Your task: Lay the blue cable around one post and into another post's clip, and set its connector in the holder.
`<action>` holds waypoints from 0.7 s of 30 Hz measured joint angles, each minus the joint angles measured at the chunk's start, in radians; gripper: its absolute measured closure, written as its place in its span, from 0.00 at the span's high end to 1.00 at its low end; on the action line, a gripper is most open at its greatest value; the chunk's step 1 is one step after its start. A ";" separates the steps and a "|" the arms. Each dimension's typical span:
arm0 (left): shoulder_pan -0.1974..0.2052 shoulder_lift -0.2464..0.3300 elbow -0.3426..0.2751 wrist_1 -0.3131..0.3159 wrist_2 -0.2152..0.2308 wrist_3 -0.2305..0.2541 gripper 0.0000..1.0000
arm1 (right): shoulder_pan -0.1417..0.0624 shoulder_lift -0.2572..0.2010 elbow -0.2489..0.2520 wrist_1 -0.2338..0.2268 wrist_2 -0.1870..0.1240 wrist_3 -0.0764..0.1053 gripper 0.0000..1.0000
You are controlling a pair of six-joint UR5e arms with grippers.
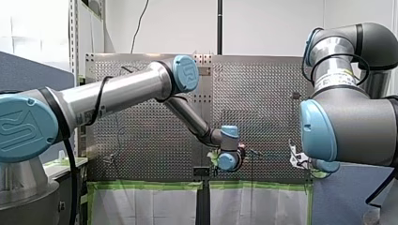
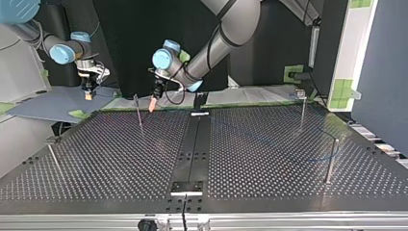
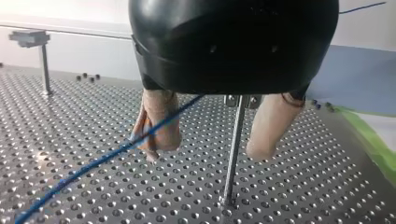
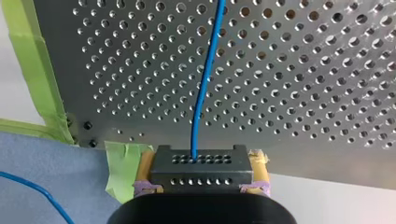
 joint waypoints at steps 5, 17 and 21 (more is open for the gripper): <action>-0.002 0.016 -0.006 -0.046 -0.024 0.045 1.00 | 0.000 0.001 0.000 0.006 -0.003 0.002 0.00; -0.009 0.118 -0.112 -0.166 -0.074 0.106 1.00 | 0.003 0.002 0.001 0.016 -0.013 0.010 0.00; -0.024 0.132 -0.151 -0.204 -0.072 0.130 1.00 | 0.004 0.003 0.002 0.018 -0.015 0.012 0.00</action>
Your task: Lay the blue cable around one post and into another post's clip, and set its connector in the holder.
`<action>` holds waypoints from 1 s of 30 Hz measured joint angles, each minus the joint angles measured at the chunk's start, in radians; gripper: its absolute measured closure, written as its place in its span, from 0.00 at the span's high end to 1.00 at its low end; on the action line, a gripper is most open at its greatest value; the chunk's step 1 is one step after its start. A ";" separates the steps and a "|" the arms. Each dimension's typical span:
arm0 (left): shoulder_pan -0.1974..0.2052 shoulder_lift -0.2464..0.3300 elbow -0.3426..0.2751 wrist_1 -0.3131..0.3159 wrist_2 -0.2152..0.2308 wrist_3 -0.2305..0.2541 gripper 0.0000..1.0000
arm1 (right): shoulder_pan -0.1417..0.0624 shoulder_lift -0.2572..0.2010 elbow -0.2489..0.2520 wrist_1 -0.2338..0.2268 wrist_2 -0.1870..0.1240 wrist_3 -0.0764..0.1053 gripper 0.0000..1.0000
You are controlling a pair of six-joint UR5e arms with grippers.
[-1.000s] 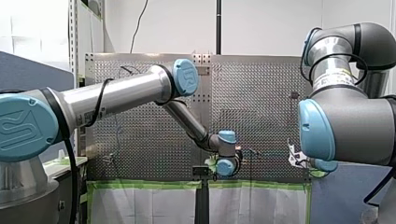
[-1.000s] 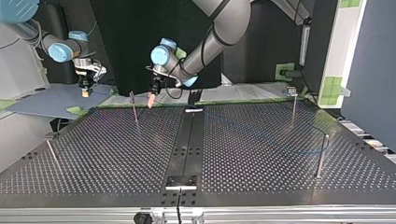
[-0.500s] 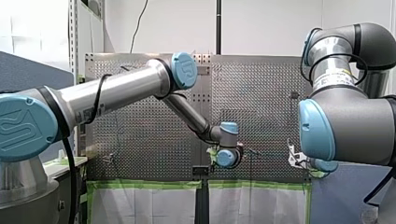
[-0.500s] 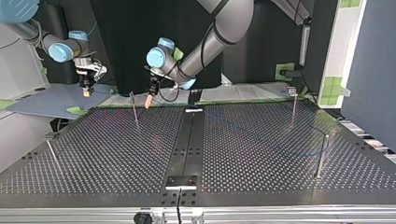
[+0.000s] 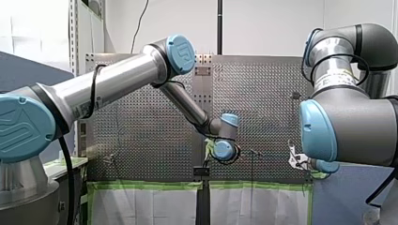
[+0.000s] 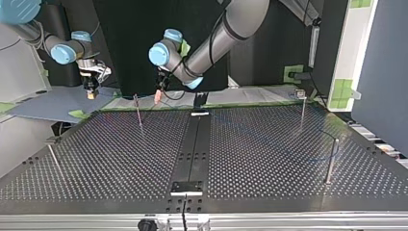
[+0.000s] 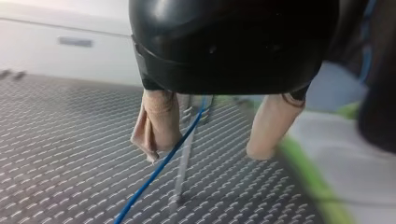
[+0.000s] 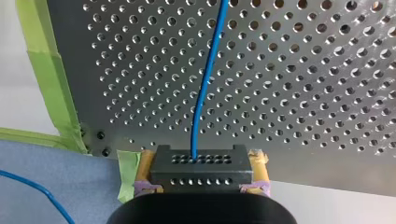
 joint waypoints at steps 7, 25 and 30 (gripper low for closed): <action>-0.033 0.003 -0.039 -0.029 -0.001 0.024 1.00 | 0.002 0.001 0.000 0.005 0.000 0.002 0.00; -0.063 0.040 -0.046 0.000 -0.023 -0.008 1.00 | 0.002 0.003 0.001 0.004 -0.007 0.010 0.00; -0.062 0.042 -0.046 0.024 -0.038 -0.034 1.00 | 0.001 0.003 0.001 0.000 -0.011 0.016 0.00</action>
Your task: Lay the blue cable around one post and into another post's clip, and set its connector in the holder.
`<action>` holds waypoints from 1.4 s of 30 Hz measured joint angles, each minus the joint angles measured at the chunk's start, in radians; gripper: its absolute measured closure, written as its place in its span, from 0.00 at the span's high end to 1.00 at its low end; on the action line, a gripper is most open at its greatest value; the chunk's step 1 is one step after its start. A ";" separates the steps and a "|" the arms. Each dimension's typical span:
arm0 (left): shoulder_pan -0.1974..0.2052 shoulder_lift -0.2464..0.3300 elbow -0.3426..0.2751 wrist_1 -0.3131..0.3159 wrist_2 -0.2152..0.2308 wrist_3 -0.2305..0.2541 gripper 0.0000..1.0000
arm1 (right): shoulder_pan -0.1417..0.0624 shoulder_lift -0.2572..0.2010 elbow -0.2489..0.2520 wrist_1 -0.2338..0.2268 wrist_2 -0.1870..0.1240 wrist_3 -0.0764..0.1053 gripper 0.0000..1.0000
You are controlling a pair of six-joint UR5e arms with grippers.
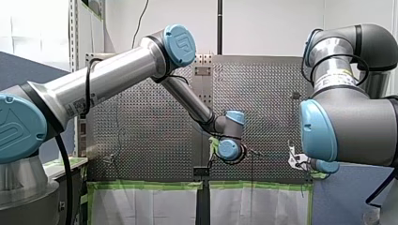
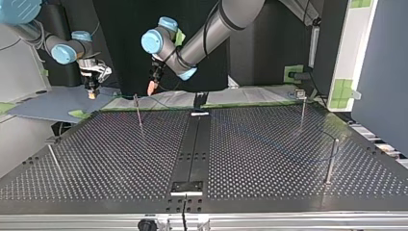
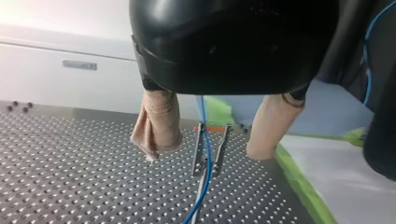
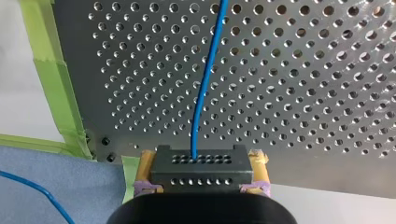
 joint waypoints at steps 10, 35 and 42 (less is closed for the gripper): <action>0.002 0.000 0.001 0.013 -0.015 -0.034 1.00 | -0.004 0.001 0.000 -0.009 -0.003 0.012 0.00; 0.005 0.000 0.001 0.014 -0.016 -0.037 1.00 | -0.004 0.001 0.000 -0.009 -0.004 0.013 0.00; 0.006 0.000 0.001 0.013 -0.016 -0.038 1.00 | -0.004 0.001 0.000 -0.009 -0.004 0.013 0.00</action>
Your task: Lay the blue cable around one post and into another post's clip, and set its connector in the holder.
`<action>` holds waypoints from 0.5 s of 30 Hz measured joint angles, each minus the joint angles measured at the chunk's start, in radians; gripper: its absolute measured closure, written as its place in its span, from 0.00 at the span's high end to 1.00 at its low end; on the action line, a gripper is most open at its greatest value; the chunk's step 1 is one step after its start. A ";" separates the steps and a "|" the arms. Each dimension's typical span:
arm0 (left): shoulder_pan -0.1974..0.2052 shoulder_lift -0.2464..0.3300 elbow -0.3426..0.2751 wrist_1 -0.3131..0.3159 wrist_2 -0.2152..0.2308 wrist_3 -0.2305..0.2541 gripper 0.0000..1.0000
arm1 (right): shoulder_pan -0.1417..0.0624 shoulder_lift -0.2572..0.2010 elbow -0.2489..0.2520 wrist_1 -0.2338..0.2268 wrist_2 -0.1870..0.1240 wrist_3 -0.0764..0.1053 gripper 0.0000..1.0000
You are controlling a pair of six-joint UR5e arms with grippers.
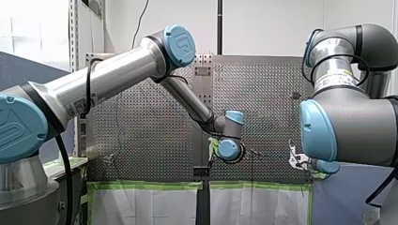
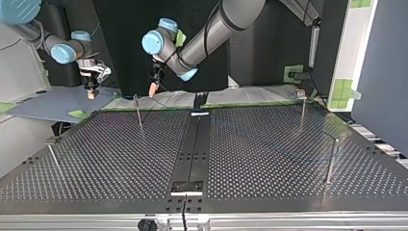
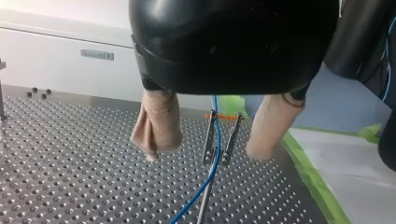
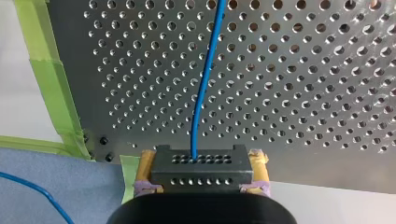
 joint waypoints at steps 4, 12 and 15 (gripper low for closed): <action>0.001 0.000 0.000 0.000 0.000 0.000 1.00 | 0.000 0.000 0.000 0.000 0.000 0.000 0.00; 0.002 0.000 0.000 0.000 -0.004 -0.004 1.00 | 0.000 0.000 0.000 0.000 0.000 0.000 0.00; 0.003 0.000 0.000 0.000 -0.006 -0.006 1.00 | 0.000 0.000 0.000 0.000 0.000 0.000 0.00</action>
